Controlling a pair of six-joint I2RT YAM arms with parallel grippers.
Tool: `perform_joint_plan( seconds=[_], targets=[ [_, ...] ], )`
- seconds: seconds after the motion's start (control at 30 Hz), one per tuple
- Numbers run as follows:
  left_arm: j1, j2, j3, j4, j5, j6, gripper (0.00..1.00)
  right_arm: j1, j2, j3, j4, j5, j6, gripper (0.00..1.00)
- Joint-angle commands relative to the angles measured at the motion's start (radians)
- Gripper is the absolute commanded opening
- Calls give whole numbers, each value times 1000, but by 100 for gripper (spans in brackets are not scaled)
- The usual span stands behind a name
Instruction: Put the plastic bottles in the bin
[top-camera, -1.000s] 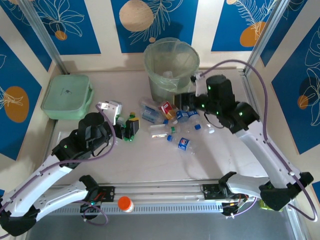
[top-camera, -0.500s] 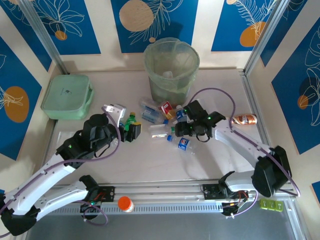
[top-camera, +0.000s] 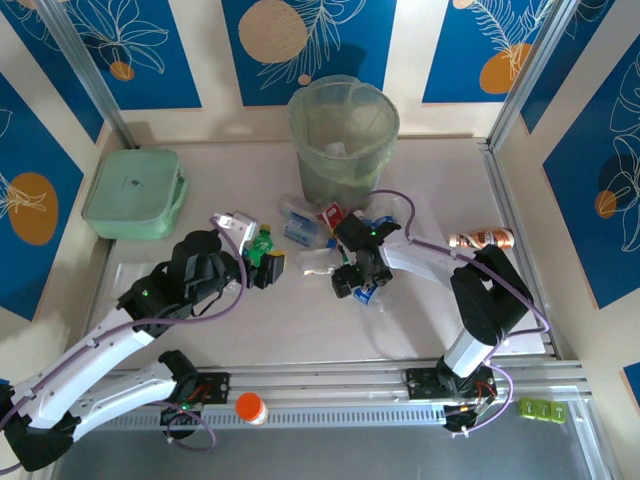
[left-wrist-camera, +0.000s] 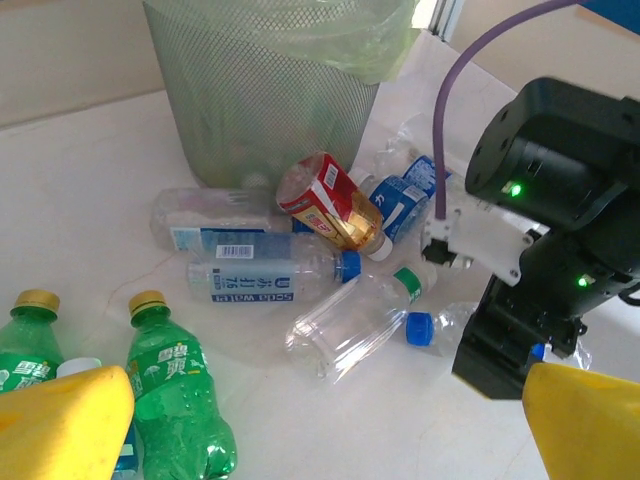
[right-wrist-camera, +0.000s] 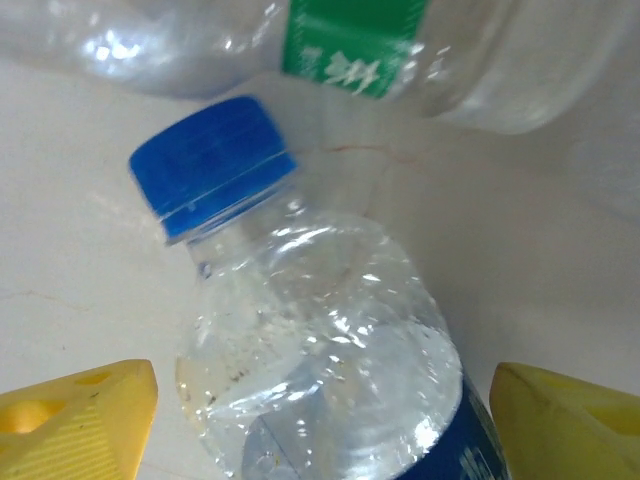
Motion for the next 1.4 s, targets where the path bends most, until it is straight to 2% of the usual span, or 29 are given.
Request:
perform_joint_plan(
  seconds=[0.0,0.23,0.43,0.6,0.83,1.2,1.37],
  targets=[
    [7,6,-5,30,27,21,99,29,28,27,-54,-52,-34,86],
    [16,6,-5,32,35,21,99,47,51,15,-39,-29,-10,79],
    [18,2,-8,32,29,24,99,40,43,9,-25,-24,18,64],
    [18,-3,-10,32,25,26,99,38,25,-16,-17,-25,37,60],
    [18,-7,-16,39,27,29,99,38,-24,-63,21,-60,85,49],
    [19,-12,-10,39,38,27,99,67,-249,-158,104,-24,76,45],
    [20,-34,7,42,102,-49,99,98,-407,-196,184,-43,39,45]
  ],
)
